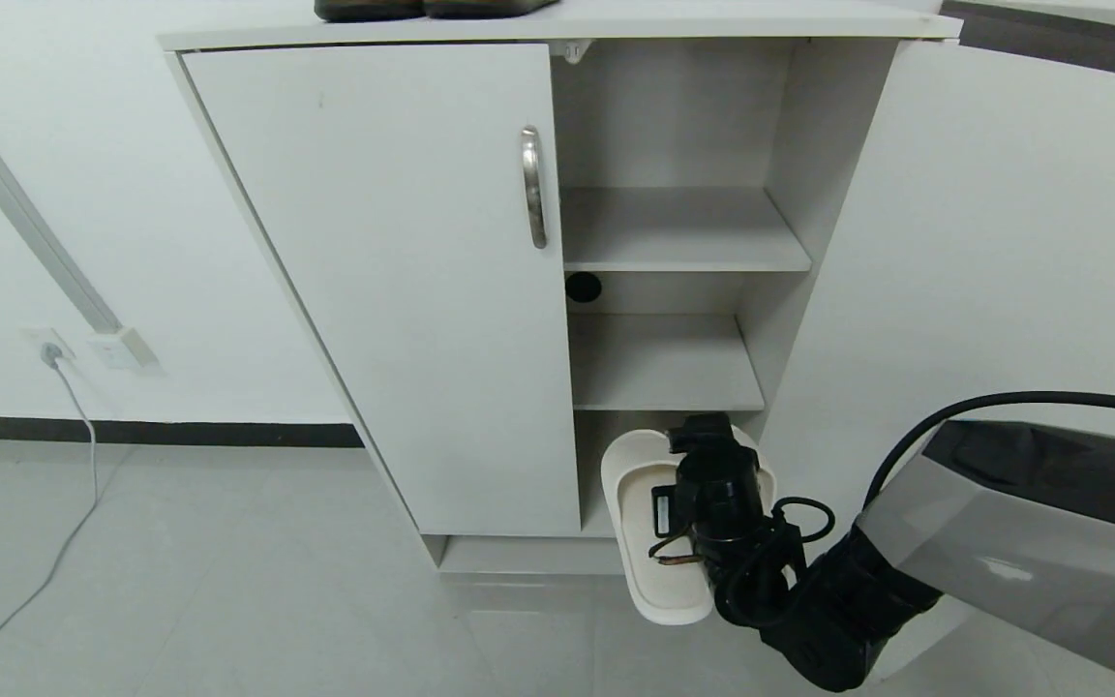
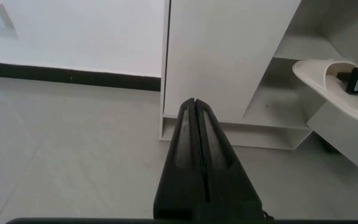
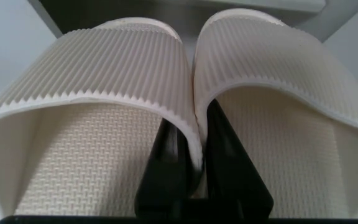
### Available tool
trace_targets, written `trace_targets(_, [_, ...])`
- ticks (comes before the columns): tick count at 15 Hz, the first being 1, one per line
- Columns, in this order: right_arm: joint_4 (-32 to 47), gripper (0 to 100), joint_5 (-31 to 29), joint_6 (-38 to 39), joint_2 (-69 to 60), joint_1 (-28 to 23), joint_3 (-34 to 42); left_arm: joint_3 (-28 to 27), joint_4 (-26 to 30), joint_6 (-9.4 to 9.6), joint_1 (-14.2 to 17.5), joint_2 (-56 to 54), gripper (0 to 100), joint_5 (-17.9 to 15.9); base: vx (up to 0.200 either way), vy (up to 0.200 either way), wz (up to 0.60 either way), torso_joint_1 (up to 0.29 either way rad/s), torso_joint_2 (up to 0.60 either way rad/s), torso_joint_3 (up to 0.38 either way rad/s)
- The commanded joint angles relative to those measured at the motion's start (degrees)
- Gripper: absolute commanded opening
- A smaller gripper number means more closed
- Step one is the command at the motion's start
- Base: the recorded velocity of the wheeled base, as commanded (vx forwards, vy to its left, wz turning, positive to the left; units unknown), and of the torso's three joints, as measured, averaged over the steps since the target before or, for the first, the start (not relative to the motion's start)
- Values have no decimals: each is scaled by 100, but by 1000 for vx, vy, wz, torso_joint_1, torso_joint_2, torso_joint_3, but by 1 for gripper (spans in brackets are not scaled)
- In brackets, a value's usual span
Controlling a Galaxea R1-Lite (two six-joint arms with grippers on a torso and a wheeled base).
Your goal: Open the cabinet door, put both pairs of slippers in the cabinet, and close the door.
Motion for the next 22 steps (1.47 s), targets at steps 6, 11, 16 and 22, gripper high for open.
trace_targets(6, [-1572, 0, -58, -666, 328, -50, 104, 7, 0, -10, 4, 7, 0, 37, 0, 0, 0, 2, 2, -50])
trace_targets(11, [-1756, 0, -49, -798, 434, -77, 104, 7, 0, -19, 4, 7, 0, 28, 0, 0, 0, 0, 0, 0])
trace_targets(16, [-1765, 0, -58, -807, 425, -77, 78, 7, 0, -19, 4, 7, 0, 28, 160, 0, 0, -2, 2, 1])
trace_targets(22, [-1721, 0, -14, -807, 434, -156, -80, 7, 0, -28, 4, 7, 0, 46, 200, 0, 0, 6, 2, 3])
